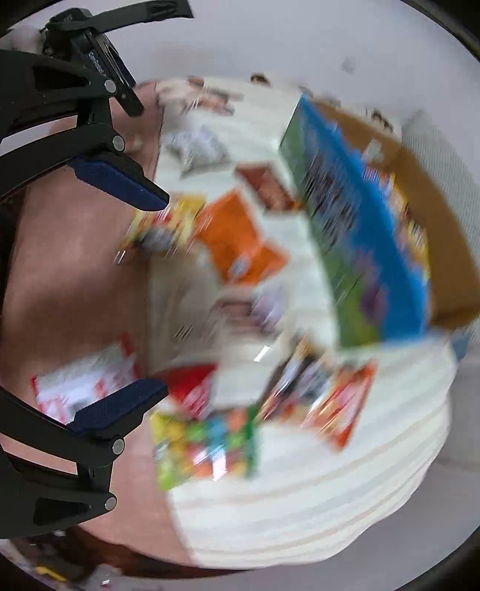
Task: Organize snacks
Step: 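Grasp the yellow panda snack bag with the left gripper while the right grasps the red-white strip pack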
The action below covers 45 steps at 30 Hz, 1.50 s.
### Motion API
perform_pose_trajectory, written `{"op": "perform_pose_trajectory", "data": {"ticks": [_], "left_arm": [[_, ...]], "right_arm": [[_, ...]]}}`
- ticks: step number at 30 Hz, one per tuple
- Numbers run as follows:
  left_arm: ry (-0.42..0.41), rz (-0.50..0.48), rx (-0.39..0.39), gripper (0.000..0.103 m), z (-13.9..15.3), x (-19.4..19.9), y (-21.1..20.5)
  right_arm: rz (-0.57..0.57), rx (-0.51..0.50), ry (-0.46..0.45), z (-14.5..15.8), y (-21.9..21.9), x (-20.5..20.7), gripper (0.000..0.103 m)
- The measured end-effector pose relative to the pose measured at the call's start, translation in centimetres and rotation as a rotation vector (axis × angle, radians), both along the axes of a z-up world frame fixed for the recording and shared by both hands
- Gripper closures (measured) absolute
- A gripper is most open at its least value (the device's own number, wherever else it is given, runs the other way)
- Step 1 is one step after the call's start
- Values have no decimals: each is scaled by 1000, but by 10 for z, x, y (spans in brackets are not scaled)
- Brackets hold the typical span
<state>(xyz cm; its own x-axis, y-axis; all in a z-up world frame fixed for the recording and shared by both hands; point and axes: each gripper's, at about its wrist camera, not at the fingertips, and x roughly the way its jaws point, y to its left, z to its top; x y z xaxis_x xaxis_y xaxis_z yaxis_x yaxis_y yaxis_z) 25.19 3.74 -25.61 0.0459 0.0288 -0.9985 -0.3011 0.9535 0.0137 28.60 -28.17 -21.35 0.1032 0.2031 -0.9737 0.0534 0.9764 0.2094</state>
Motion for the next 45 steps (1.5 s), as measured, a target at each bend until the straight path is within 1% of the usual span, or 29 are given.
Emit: {"op": "perform_pose_trajectory", "data": {"ticks": [3, 6, 10, 12, 13, 14, 16, 18, 21, 23, 24, 26, 27, 29, 32, 34, 35, 37, 40, 42, 45], "left_arm": [[55, 4, -45, 9, -22, -19, 3], [73, -28, -49, 9, -32, -27, -2], [67, -91, -49, 9, -34, -24, -16], [61, -130, -35, 9, -31, -17, -26], [56, -153, -32, 9, -29, -14, -31], [53, -168, -31, 9, -27, -11, -35], [52, -188, -36, 9, -25, -6, -42], [61, -201, -59, 9, -26, 0, -51], [66, -222, -94, 9, -26, 12, -71], [49, -268, -97, 9, -23, 22, -88], [40, -301, -94, 9, -22, 28, -99], [17, -398, -88, 9, -20, 40, -120], [4, -476, -74, 9, -19, 46, -134], [-12, -656, 1, 9, -22, 56, -163], [-23, -976, 149, 9, -32, 63, -204], [-4, -1118, 193, 9, -41, 64, -220], [23, -1177, 186, 9, -46, 66, -227], [45, -1215, 185, 9, -51, 71, -237], [80, -1260, 133, 9, -58, 79, -257], [93, -1278, 122, 9, -60, 79, -271], [102, -1287, 113, 9, -63, 79, -279]], "right_arm": [[-52, -55, 65, -26, -23, -23, 9], [-79, -94, 130, -54, -38, -42, 9], [-88, -103, 174, -86, -41, -59, 9], [-95, -127, 171, -95, -39, -62, 12], [-98, -145, 163, -96, -38, -64, 18], [-110, -163, 159, -97, -38, -65, 22], [-150, -140, 159, -97, -37, -68, 23], [-168, -68, 187, -101, -30, -72, 24], [-203, 79, 225, -102, -27, -77, 24], [-218, 108, 225, -100, -27, -78, 22], [-218, 95, 221, -99, -28, -78, 22], [-213, 68, 214, -99, -30, -81, 22], [-208, 67, 219, -101, -30, -80, 22], [-200, 65, 224, -104, -30, -81, 22], [-187, 61, 225, -104, -33, -83, 22], [-183, 63, 225, -103, -34, -84, 22], [-185, 66, 227, -103, -36, -84, 22], [-190, 68, 230, -105, -30, -81, 22], [-204, 72, 230, -105, -29, -79, 22], [-208, 76, 230, -106, -30, -78, 22], [-212, 87, 233, -104, -30, -78, 22]]}}
